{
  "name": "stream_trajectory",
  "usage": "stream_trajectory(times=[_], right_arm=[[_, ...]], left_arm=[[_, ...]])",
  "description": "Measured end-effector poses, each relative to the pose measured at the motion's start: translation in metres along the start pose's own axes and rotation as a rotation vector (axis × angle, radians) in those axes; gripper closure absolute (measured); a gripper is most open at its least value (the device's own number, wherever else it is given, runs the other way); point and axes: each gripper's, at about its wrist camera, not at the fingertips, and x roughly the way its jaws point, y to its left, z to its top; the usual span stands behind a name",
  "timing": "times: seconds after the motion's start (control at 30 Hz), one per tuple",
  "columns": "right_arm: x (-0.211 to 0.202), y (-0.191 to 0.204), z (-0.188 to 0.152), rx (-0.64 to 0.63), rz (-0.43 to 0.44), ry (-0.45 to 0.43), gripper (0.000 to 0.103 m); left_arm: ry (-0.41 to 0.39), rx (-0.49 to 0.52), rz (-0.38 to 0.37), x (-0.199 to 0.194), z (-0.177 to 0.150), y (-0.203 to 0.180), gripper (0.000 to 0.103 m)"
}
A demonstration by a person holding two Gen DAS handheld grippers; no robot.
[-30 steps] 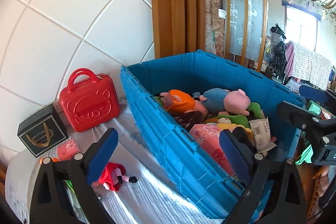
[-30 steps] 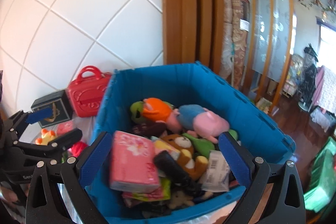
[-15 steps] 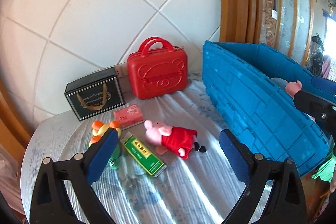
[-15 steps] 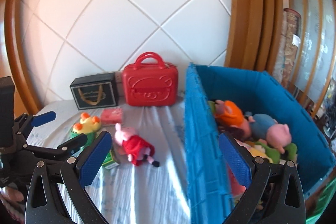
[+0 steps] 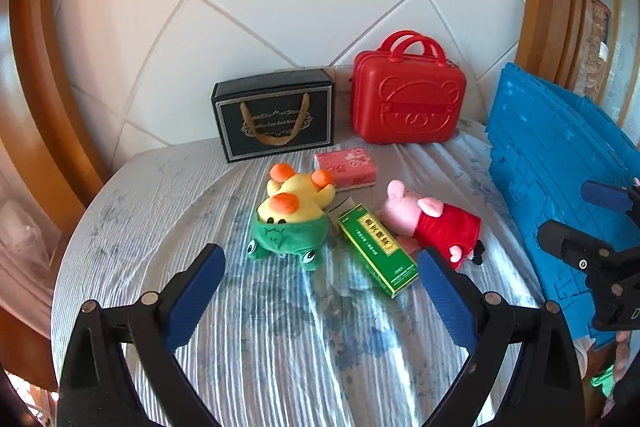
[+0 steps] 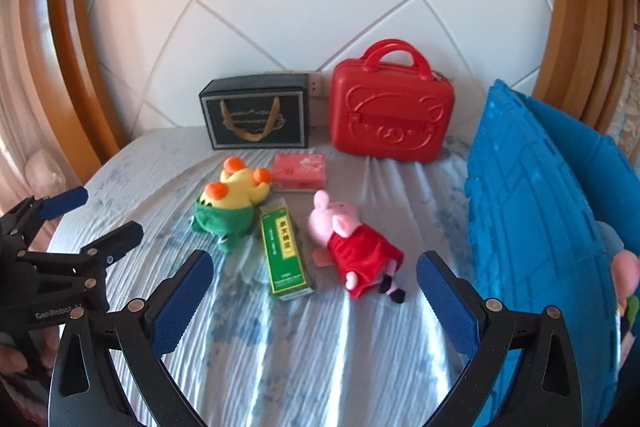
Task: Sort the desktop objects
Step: 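Move the right gripper down to the yellow duck in the green frog hood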
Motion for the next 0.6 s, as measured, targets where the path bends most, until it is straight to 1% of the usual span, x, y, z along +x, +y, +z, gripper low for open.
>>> stream_trajectory(times=[0.07, 0.13, 0.2, 0.33, 0.47, 0.6], right_arm=[[0.018, 0.009, 0.001, -0.031, 0.033, 0.024, 0.0], [0.036, 0.016, 0.005, -0.054, 0.067, 0.046, 0.0], [0.056, 0.024, 0.009, -0.083, 0.099, 0.07, 0.0], [0.096, 0.035, 0.017, -0.13, 0.136, 0.11, 0.0], [0.136, 0.04, 0.026, -0.161, 0.137, 0.151, 0.0], [0.177, 0.035, 0.034, -0.173, 0.127, 0.185, 0.0]], left_arm=[[0.021, -0.021, 0.029, 0.011, -0.004, 0.01, 0.005], [0.049, -0.056, 0.042, 0.024, -0.008, 0.018, 0.005], [0.075, -0.08, 0.059, 0.038, -0.011, 0.023, 0.005], [0.119, -0.108, 0.079, 0.07, -0.013, 0.027, 0.005], [0.177, -0.138, 0.079, 0.113, -0.016, 0.029, 0.005], [0.249, -0.165, 0.051, 0.168, -0.021, 0.03, 0.005]])
